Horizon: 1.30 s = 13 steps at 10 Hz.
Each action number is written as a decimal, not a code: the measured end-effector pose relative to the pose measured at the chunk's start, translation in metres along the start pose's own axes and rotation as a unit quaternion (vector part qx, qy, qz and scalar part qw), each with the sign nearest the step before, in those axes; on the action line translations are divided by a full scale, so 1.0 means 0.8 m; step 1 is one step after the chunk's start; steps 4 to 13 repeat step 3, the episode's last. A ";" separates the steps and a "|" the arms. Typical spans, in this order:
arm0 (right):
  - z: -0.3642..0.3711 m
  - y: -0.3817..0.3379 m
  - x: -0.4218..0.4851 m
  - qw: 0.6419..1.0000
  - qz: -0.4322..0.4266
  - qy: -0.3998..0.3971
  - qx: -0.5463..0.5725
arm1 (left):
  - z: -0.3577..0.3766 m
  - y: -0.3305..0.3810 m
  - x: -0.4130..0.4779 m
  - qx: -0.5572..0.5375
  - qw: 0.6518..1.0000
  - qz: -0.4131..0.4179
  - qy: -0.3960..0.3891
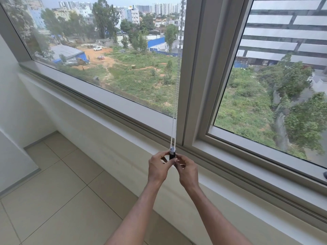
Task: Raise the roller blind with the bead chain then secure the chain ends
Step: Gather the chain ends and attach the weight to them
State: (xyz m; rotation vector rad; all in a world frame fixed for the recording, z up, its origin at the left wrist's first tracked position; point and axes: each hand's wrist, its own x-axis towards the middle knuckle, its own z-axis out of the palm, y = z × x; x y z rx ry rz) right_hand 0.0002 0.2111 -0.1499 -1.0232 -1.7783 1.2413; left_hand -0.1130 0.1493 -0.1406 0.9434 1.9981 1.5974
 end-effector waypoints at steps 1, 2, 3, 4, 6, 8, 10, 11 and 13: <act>-0.002 0.000 -0.002 1.000 0.010 0.005 0.004 | -0.001 0.004 -0.004 -0.001 1.000 -0.005 0.004; -0.009 -0.004 -0.018 0.999 0.040 0.026 -0.021 | -0.005 0.009 -0.023 0.019 1.000 0.004 0.018; -0.011 -0.007 -0.027 0.997 0.050 0.041 -0.042 | -0.006 0.013 -0.032 0.038 0.999 -0.006 0.033; -0.011 -0.007 -0.027 0.997 0.050 0.041 -0.042 | -0.006 0.013 -0.032 0.038 0.999 -0.006 0.033; -0.011 -0.007 -0.027 0.997 0.050 0.041 -0.042 | -0.006 0.013 -0.032 0.038 0.999 -0.006 0.033; -0.011 -0.007 -0.027 0.997 0.050 0.041 -0.042 | -0.006 0.013 -0.032 0.038 0.999 -0.006 0.033; -0.011 -0.007 -0.027 0.997 0.050 0.041 -0.042 | -0.006 0.013 -0.032 0.038 0.999 -0.006 0.033; -0.011 -0.007 -0.027 0.997 0.050 0.041 -0.042 | -0.006 0.013 -0.032 0.038 0.999 -0.006 0.033; -0.011 -0.007 -0.027 0.997 0.050 0.041 -0.042 | -0.006 0.013 -0.032 0.038 0.999 -0.006 0.033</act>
